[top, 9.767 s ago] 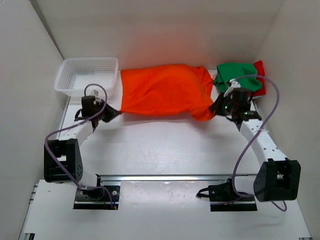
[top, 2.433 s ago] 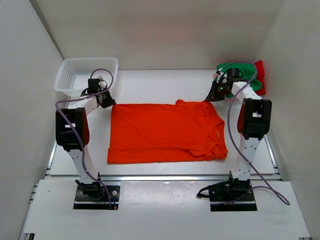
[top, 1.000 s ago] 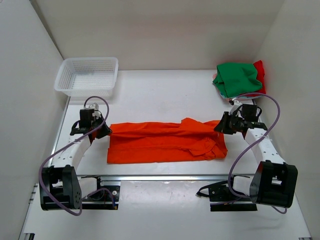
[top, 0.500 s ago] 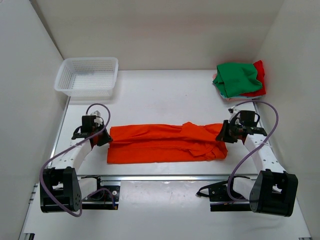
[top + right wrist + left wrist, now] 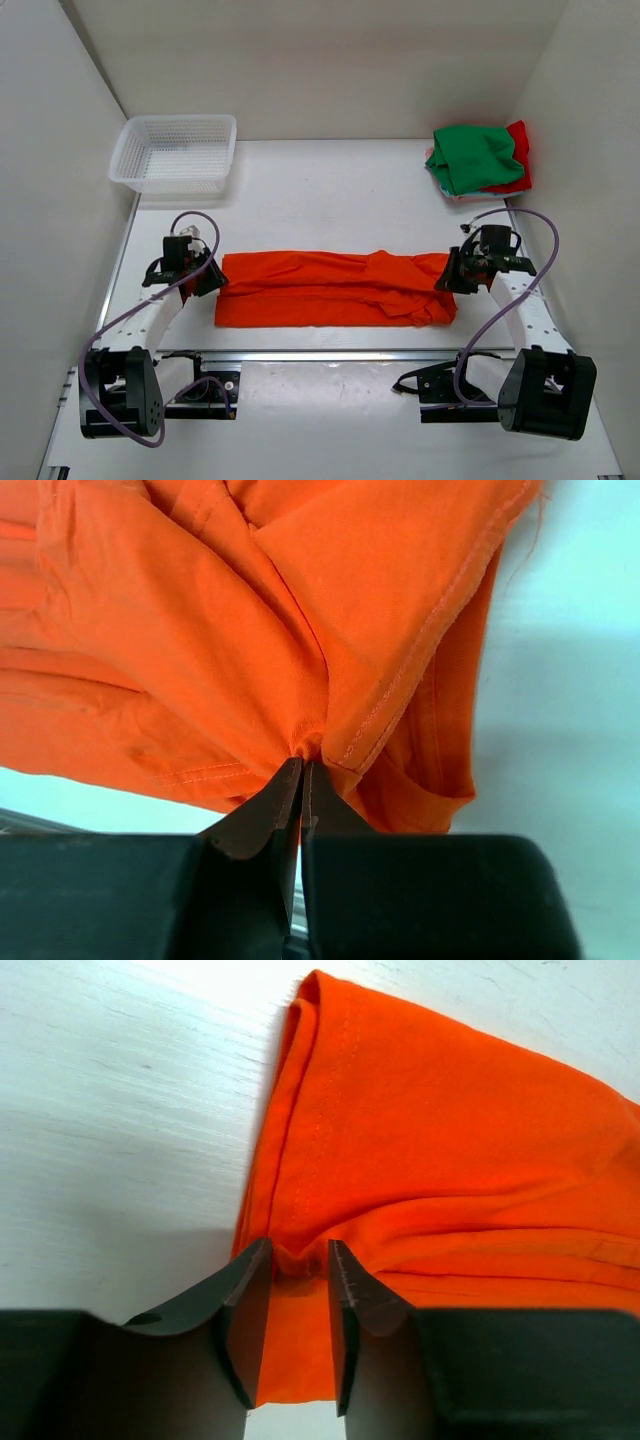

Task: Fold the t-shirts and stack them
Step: Fold the other side of the tshirt into a rectangle, then rotate the tshirt 85 degrees

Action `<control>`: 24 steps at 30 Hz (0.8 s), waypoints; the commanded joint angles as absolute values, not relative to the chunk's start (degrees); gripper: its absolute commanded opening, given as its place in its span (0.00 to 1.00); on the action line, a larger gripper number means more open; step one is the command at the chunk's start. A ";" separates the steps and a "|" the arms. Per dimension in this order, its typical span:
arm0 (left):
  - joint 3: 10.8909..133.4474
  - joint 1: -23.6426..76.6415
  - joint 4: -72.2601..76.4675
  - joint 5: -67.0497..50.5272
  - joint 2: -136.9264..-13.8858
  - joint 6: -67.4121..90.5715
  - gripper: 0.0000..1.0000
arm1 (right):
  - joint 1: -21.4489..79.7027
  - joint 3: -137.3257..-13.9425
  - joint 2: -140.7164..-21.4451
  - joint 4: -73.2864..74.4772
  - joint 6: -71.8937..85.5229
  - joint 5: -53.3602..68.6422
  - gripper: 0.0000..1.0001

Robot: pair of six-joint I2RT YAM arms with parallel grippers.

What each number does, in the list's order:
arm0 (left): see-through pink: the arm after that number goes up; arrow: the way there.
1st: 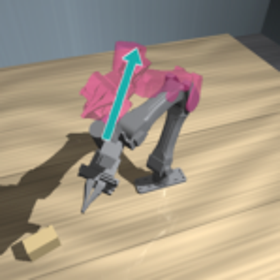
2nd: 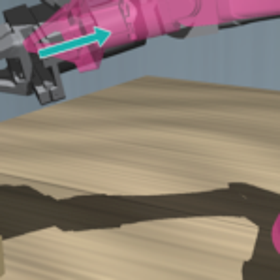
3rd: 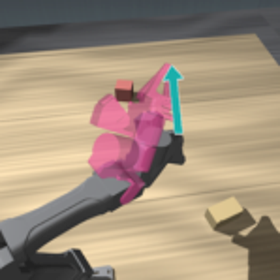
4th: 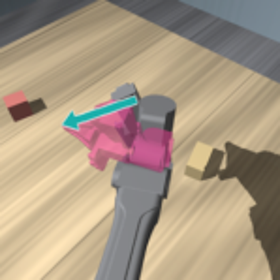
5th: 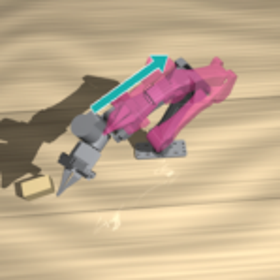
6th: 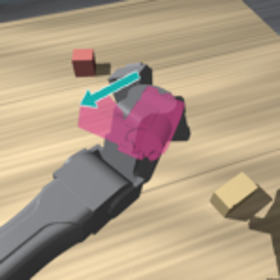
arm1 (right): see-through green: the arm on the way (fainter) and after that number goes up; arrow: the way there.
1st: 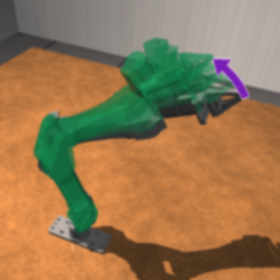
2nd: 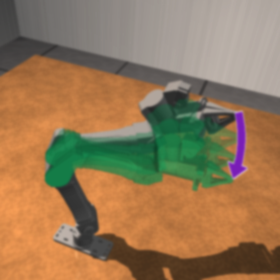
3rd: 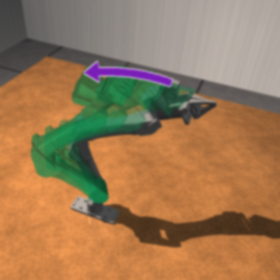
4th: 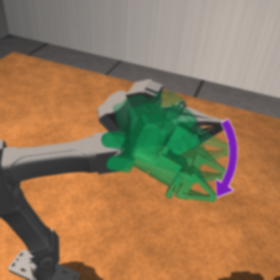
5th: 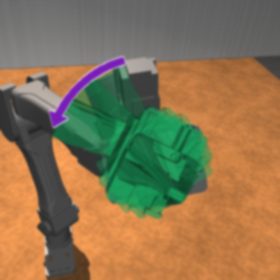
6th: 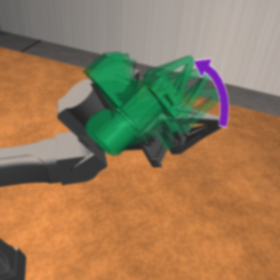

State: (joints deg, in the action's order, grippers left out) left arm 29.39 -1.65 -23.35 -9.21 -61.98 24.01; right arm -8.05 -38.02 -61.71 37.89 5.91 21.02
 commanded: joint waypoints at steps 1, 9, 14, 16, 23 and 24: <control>30.32 -2.37 -24.34 -7.74 -59.50 24.52 0.42 | -6.33 -43.23 -60.91 42.26 8.08 20.75 0.00; 35.85 -1.06 -22.85 -8.08 -62.83 24.61 0.51 | -2.38 -46.84 -60.03 50.00 11.77 23.39 0.44; 37.97 4.91 -21.19 -9.14 -67.23 23.30 0.49 | -0.35 -47.55 -59.32 49.75 13.79 19.24 0.56; 37.88 6.75 -20.75 -9.05 -69.77 23.20 0.47 | -0.26 -45.98 -60.90 47.29 14.85 21.52 0.44; 34.98 15.89 -15.91 -8.96 -76.80 28.12 0.41 | 5.19 -39.29 -71.87 36.57 21.26 18.63 0.44; 35.33 16.52 -15.47 -8.96 -77.77 28.91 0.40 | 5.01 -39.20 -73.63 35.43 21.27 18.02 0.44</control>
